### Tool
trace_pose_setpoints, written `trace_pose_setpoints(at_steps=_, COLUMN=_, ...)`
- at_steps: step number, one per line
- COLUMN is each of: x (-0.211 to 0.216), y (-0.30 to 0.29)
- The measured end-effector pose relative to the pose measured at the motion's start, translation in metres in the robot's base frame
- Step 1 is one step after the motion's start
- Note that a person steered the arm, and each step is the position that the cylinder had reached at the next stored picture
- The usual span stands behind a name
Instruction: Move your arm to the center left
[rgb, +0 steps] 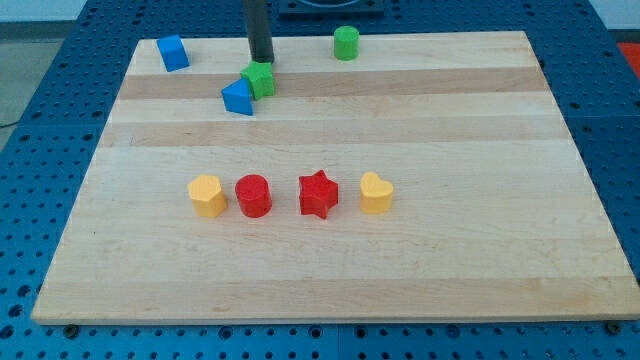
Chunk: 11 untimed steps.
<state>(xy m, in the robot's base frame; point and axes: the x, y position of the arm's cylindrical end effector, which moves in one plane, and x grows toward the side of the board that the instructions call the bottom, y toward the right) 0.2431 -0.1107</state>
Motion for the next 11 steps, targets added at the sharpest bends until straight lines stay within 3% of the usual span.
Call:
trace_pose_setpoints(at_steps=2, x=0.017, y=-0.04)
trace_pose_setpoints(at_steps=6, x=0.052, y=-0.06)
trace_pose_setpoints(at_steps=9, x=0.114, y=-0.15)
trace_pose_setpoints(at_steps=11, x=0.193, y=-0.192)
